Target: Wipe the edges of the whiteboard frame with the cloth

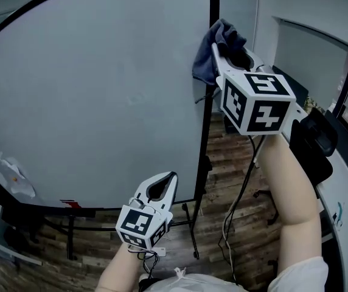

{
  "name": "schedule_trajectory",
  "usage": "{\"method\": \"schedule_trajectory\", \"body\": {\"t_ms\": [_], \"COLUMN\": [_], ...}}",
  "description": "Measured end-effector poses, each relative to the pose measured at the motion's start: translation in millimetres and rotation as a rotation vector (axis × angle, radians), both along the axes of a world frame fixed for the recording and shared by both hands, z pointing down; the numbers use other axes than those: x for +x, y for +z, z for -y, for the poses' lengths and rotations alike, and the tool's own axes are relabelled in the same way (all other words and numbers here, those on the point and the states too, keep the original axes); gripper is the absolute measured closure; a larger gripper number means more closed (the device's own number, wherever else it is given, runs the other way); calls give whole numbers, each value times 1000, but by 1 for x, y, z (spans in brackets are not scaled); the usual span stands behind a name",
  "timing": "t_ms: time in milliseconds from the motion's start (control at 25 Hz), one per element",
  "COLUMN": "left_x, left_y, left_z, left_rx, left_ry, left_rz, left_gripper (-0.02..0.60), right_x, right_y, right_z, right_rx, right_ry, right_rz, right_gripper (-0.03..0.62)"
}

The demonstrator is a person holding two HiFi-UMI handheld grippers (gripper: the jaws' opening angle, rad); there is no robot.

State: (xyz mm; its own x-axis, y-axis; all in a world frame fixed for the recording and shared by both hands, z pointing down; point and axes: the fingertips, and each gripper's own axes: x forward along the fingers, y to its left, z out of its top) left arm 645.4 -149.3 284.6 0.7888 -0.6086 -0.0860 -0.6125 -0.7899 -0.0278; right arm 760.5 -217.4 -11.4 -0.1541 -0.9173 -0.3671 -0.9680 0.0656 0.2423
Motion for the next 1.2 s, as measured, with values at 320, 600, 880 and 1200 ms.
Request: {"method": "schedule_trajectory", "body": {"t_ms": [320,600,880,1200], "left_x": [3,12,24,32], "left_y": [25,50,78,111], "left_z": [-7,-11,-14,-16], "left_rx": [-28,-40,-81,-149], "left_ry": [13,23,34,43], "left_rz": [11,50,68,69], "left_gripper": [563,563,563,563], "right_x": [2,10,13,16], "right_y": [84,170,231,298], "right_z": [0,-2,-3,-4], "right_rx": [-80,-184,-252,-356], "right_ry": [10,13,17,10], "right_rz": [-9,14,16,68], "right_gripper": [526,525,525,525]}}
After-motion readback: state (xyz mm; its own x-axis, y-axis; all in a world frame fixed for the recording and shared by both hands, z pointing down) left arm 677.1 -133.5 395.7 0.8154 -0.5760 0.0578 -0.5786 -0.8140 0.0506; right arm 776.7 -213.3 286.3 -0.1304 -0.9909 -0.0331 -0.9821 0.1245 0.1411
